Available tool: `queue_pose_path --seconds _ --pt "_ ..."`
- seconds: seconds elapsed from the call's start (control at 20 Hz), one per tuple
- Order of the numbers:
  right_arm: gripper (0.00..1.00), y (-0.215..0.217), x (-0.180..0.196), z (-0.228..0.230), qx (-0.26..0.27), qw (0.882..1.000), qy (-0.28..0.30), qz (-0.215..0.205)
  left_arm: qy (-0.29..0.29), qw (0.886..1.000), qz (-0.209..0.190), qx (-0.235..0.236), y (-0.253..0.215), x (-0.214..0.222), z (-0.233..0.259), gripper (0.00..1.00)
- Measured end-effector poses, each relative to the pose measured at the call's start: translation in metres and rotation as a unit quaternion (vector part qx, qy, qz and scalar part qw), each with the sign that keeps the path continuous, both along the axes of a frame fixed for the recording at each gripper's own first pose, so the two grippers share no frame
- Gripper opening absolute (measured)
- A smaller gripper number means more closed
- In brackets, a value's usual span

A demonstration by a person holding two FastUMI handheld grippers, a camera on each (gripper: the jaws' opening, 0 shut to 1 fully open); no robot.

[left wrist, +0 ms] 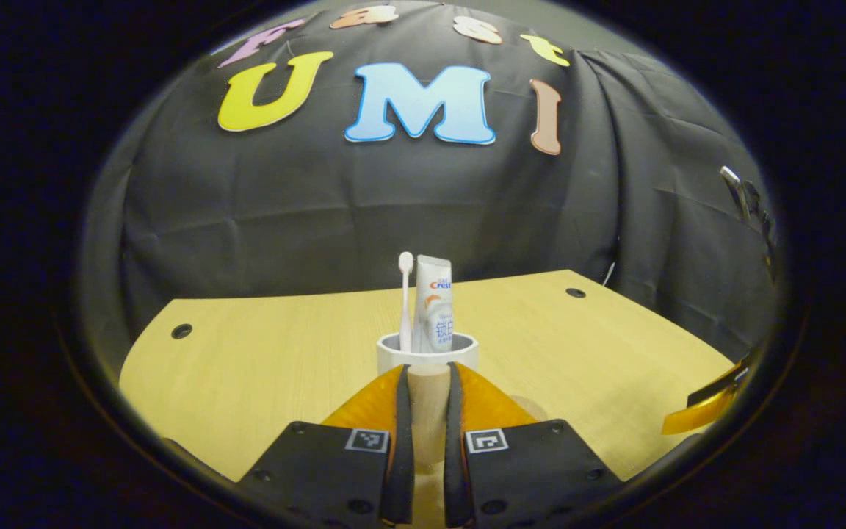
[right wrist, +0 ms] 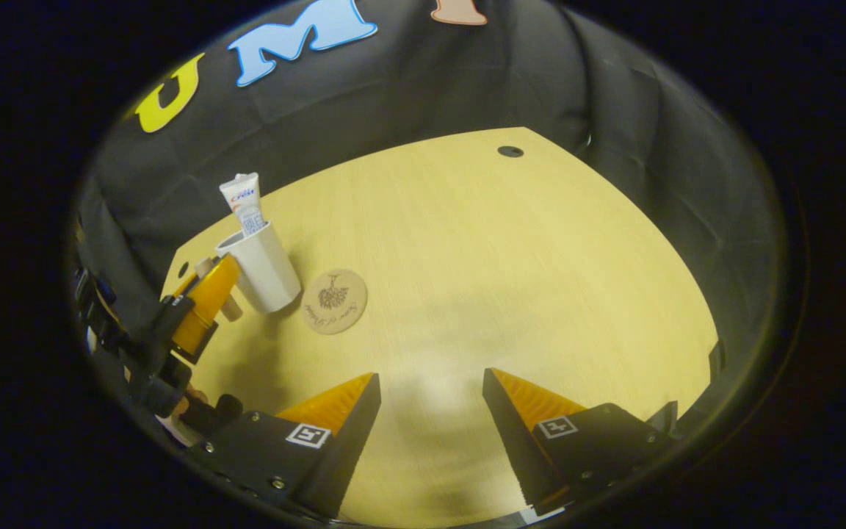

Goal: Put the toothbrush and toothpaste on the desktop into the cup, then pick up the cup and place it on the coaster on the desktop.

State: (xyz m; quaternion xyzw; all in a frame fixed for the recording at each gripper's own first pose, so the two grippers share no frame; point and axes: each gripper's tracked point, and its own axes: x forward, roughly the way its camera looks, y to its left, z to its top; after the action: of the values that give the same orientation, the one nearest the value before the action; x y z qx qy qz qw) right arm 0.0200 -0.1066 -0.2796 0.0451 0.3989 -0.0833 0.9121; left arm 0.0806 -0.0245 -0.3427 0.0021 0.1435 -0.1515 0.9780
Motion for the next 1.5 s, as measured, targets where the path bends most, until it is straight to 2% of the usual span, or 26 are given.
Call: queue_pose_path --seconds 0.35,0.55,0.95,1.05,1.1,1.15,1.2,1.25,1.3,1.45,1.5 --pt "0.83 0.002 -0.023 -0.036 0.017 0.999 0.031 0.006 -0.06 0.998 -0.008 -0.007 -0.006 0.002 0.018 0.24" --pt "0.83 0.002 -0.026 -0.043 0.016 0.999 0.033 0.015 -0.084 0.996 -0.012 0.01 -0.017 0.01 0.022 0.24" --pt "0.83 -0.021 -0.036 -0.059 0.022 0.999 0.046 0.007 -0.117 0.993 -0.02 0.007 -0.045 0.02 0.04 0.23" --pt "0.83 -0.024 -0.036 -0.059 0.026 0.999 0.045 0.004 -0.121 0.992 -0.027 0.003 -0.057 0.021 0.046 0.23" --pt "0.83 -0.027 -0.037 -0.058 0.026 0.999 0.044 0.005 -0.122 0.992 -0.031 0.001 -0.067 0.02 0.047 0.19" --pt "0.83 -0.029 -0.037 -0.056 0.027 0.999 0.043 0.006 -0.123 0.992 -0.036 0.001 -0.075 0.02 0.047 0.23" --pt "0.83 -0.031 -0.038 -0.054 0.028 0.999 0.041 0.005 -0.123 0.992 -0.041 0.001 -0.084 0.021 0.047 0.19" --pt "0.84 -0.035 -0.039 -0.051 0.029 0.999 0.039 0.005 -0.122 0.991 -0.046 0.001 -0.092 0.022 0.047 0.23" --pt "0.83 -0.04 -0.04 -0.047 0.031 0.999 0.038 0.003 -0.121 0.991 -0.05 0.001 -0.099 0.02 0.046 0.19" --pt "0.83 -0.035 -0.043 -0.045 0.035 0.999 0.036 -0.003 -0.115 0.992 -0.057 0.002 -0.113 0.022 0.037 0.23" --pt "0.84 -0.035 -0.044 -0.043 0.036 0.999 0.035 -0.005 -0.112 0.992 -0.057 0.003 -0.115 0.024 0.033 0.19"
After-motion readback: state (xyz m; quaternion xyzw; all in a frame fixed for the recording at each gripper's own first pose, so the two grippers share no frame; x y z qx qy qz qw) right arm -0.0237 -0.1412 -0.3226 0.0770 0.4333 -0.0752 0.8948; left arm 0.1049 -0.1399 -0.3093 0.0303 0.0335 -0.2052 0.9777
